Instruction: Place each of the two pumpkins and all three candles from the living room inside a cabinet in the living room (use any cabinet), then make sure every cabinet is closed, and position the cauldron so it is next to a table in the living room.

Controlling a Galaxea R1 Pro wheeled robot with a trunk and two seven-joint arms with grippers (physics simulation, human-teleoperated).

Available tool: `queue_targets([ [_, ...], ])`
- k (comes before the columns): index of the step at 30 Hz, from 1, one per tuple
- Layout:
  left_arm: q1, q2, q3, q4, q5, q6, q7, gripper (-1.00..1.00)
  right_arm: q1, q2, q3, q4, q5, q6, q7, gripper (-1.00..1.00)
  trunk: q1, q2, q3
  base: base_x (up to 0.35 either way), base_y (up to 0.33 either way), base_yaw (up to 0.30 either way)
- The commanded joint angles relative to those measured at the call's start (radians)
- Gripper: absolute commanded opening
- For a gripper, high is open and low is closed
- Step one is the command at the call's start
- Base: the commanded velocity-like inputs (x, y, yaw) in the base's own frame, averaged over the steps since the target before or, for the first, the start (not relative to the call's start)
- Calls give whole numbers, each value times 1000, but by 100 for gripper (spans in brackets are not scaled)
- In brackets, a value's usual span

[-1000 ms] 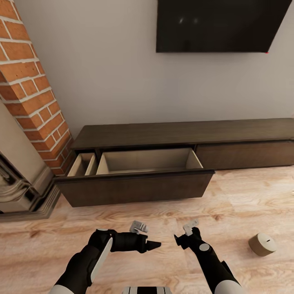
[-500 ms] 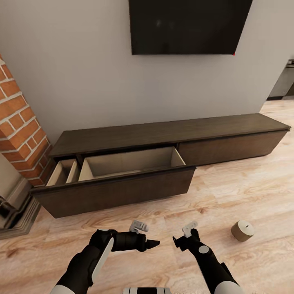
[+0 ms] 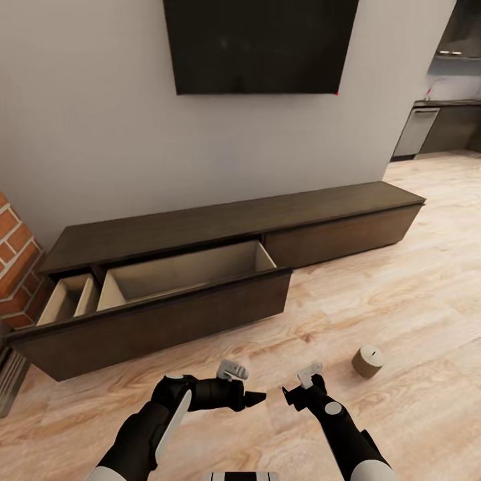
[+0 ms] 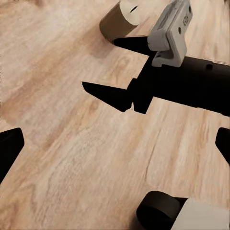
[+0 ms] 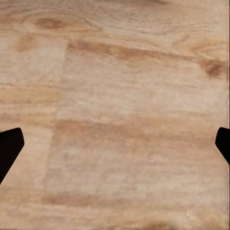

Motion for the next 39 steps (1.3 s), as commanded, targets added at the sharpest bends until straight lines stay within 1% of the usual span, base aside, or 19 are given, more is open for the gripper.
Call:
queue_targets([
  [1, 0, 0, 0, 0, -1, -3, 22, 100, 0, 0, 0, 0, -1, 0, 0, 100, 0, 0, 1, 0, 0, -252],
  [3, 0, -1, -11, 1, 0, -7, 101, 100, 0, -1, 0, -2, -3, 0, -1, 100, 0, 0, 3, 0, 0, -249],
  [4, 0, -1, -16, 3, 0, -7, 118, 100, 0, -1, -1, -2, -3, 0, -1, 100, 0, 0, 4, 0, 0, -247],
  [6, 0, -2, -60, 33, 3, -9, 201, 100, 0, -1, -2, -3, -4, 0, -1, 100, 0, 0, 7, 0, 0, -245],
  [9, 0, -5, -85, 54, 4, -10, 245, 100, 0, 0, -3, -3, -4, 0, -1, 100, 0, 0, 10, 0, 0, -242],
  [12, 0, -7, -95, 62, 7, -10, 277, 100, 0, 1, -3, -2, -4, 0, -1, 100, 0, 0, 13, 0, 0, -237],
  [17, 0, -6, -98, 64, 10, -18, 289, 100, 0, 2, -3, 0, -4, -1, -1, 100, 0, 0, 19, 0, 0, -233],
  [23, 0, -3, -97, 59, 11, -21, 288, 100, 0, 2, -3, 0, -3, -1, -1, 100, 0, 0, 26, 0, 0, -225],
  [27, 0, -1, -96, 57, 11, -21, 287, 100, 0, 7, -2, 1, -2, -2, -3, 100, 0, 0, 27, 0, 0, -68],
  [30, 0, -1, -96, 58, 11, -21, 286, 100, 0, 9, -2, 6, 1, -15, -6, 100, 0, 0, 26, 0, 0, -38],
  [32, 0, -1, -96, 58, 11, -21, 286, 100, 0, 9, -2, 27, 0, -30, -7, 100, 0, 0, 24, 0, 0, -48],
  [39, 0, 0, -96, 58, 11, -21, 283, 100, 0, 8, -2, 47, -1, -46, -5, 100, 0, 0, 13, 0, 0, -16],
])
